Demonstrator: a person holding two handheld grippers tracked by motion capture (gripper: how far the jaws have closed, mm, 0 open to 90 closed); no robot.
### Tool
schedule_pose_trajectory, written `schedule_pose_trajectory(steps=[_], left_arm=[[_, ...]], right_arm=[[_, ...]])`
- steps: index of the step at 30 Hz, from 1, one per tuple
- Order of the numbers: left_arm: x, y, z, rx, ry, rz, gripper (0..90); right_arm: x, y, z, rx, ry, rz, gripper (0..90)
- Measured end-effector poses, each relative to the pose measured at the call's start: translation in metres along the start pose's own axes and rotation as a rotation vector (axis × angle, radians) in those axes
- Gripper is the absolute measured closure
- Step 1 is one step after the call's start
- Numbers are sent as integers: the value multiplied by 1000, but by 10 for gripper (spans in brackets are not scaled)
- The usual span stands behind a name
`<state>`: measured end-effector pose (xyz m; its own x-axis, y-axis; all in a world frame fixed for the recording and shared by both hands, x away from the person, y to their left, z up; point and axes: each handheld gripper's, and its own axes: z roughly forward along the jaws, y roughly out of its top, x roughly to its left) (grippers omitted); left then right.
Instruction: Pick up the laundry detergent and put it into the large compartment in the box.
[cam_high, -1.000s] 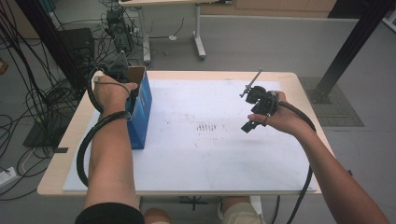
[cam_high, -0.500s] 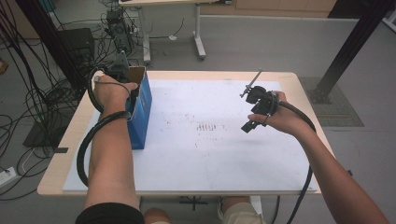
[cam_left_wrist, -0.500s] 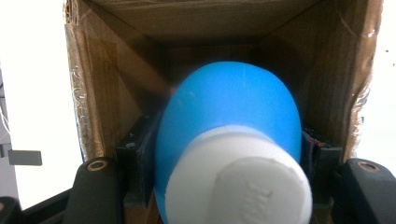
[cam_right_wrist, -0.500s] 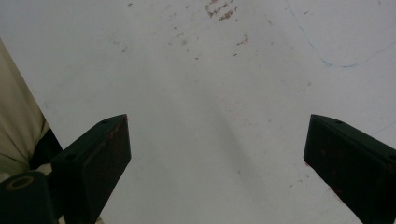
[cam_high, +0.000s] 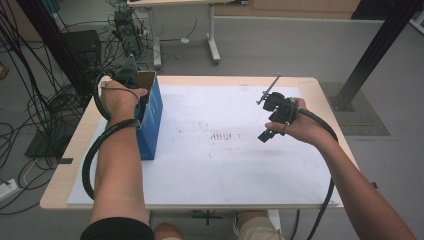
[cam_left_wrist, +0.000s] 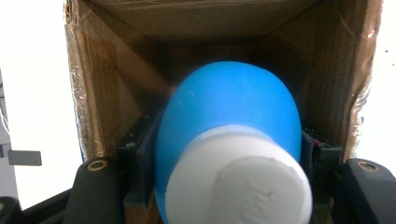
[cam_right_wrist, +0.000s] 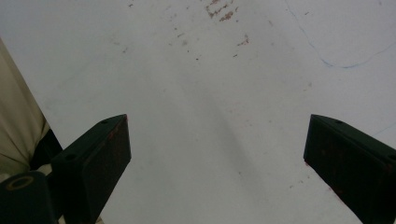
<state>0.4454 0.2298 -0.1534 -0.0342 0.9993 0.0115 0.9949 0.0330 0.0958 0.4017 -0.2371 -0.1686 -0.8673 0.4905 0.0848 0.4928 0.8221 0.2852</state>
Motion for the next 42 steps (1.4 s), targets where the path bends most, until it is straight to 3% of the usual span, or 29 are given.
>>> schedule_pose_trajectory(steps=[42], left_arm=[[1,-4,-5,-12,1,11,325]], right_arm=[[3,2,-2,-2,-4,-6,75]])
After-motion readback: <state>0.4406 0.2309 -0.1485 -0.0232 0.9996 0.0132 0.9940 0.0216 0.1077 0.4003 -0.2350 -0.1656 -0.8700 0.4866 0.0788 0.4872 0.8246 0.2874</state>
